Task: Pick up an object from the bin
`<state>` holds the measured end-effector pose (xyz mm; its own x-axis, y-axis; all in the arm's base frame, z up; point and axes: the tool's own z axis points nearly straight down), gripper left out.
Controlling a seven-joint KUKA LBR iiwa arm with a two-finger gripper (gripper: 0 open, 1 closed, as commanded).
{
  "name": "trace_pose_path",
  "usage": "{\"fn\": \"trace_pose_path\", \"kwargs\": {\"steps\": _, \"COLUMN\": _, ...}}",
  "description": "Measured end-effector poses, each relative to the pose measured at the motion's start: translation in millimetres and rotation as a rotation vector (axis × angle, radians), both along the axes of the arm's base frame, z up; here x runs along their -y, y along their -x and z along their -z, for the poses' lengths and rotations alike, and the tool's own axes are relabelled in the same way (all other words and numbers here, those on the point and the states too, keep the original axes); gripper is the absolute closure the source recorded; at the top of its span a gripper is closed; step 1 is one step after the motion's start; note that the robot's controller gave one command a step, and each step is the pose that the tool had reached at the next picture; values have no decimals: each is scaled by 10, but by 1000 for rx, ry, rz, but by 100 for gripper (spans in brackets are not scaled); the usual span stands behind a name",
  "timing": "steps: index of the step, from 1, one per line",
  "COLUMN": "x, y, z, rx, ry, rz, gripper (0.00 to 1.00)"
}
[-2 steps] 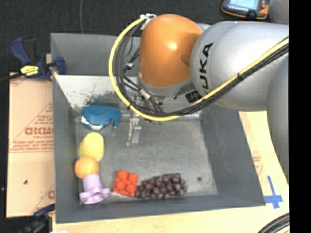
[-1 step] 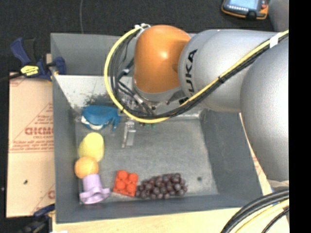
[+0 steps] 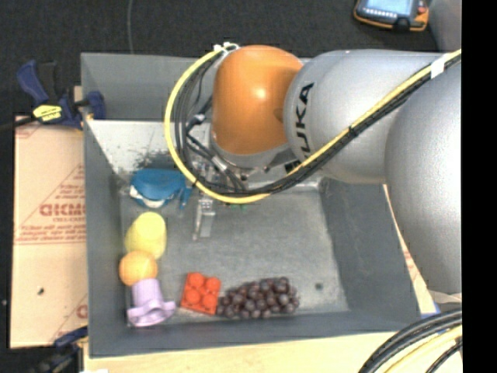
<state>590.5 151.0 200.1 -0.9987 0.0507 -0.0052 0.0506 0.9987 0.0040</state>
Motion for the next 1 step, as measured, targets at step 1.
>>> {"fn": "trace_pose_path", "kwargs": {"steps": 1, "x": -76, "y": -234, "z": 423, "rx": -2, "ry": 0, "rz": 64, "gripper": 0}}
